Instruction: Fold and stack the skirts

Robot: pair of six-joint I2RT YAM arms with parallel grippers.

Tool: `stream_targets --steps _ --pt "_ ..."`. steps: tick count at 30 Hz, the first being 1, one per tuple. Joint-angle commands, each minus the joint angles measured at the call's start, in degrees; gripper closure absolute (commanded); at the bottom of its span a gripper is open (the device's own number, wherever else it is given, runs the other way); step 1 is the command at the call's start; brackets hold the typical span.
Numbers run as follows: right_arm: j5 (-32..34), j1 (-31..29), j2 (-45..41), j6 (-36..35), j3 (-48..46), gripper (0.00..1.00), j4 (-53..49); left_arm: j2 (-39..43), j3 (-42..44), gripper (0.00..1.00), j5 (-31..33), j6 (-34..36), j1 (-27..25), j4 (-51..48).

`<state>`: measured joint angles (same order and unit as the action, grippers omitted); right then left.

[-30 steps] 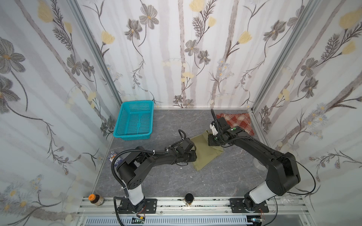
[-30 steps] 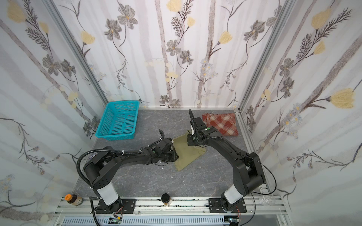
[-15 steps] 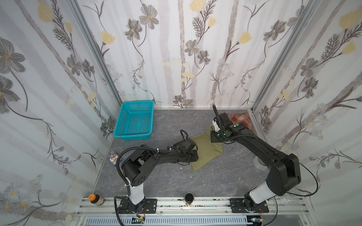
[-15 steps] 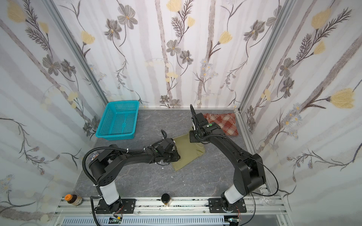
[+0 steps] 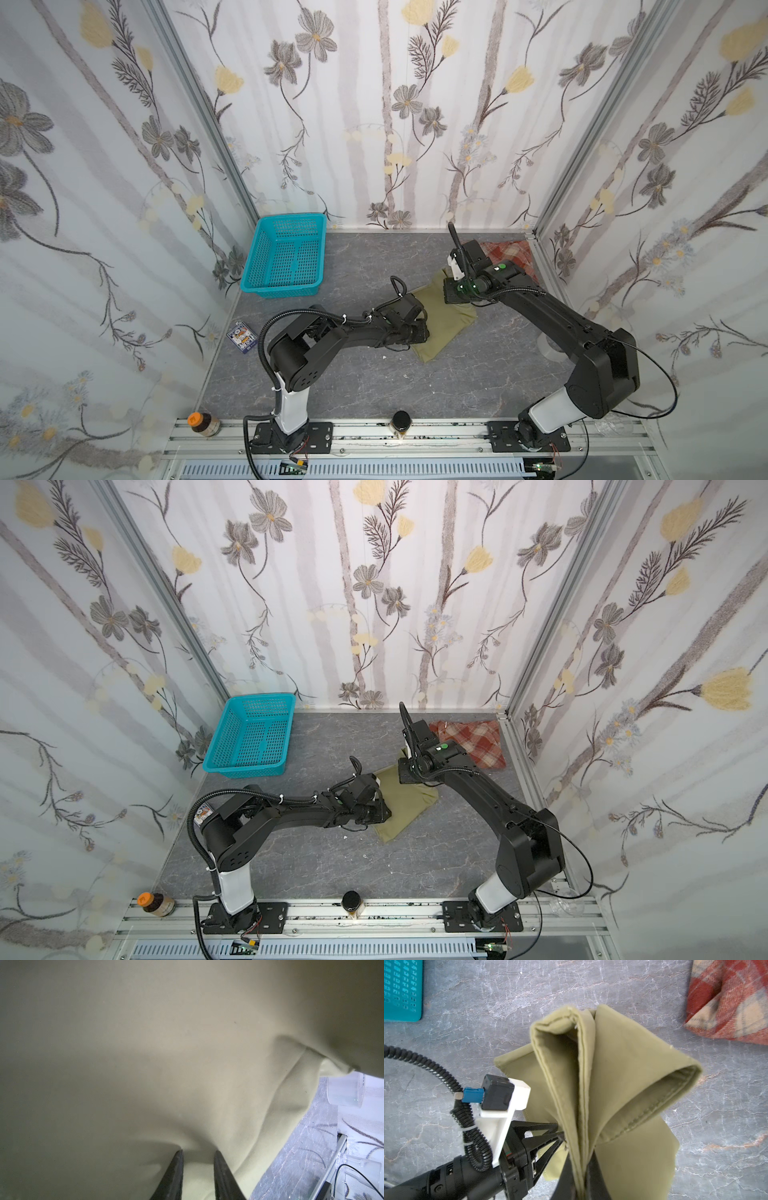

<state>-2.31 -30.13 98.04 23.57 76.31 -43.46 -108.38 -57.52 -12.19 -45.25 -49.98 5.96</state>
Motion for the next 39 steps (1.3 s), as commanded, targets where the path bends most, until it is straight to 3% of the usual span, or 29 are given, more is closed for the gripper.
stream_targets --steps 1,13,23,39 --pt "-3.61 -0.56 -0.5 2.45 -1.69 1.0 4.2 -0.56 -0.23 0.71 1.37 -1.06 -0.12 -1.56" --pt "-9.2 -3.48 1.17 7.95 -11.17 1.0 15.05 0.22 -0.68 0.71 1.23 -1.74 -0.14 -1.03" --pt "-7.87 -3.53 1.47 8.44 -12.86 1.0 16.39 11.76 7.05 0.69 -2.41 -2.04 2.28 -1.91" --pt "-7.37 -3.62 1.37 9.83 -11.21 1.0 17.34 6.71 6.4 0.71 -1.3 -1.81 2.39 -1.74"
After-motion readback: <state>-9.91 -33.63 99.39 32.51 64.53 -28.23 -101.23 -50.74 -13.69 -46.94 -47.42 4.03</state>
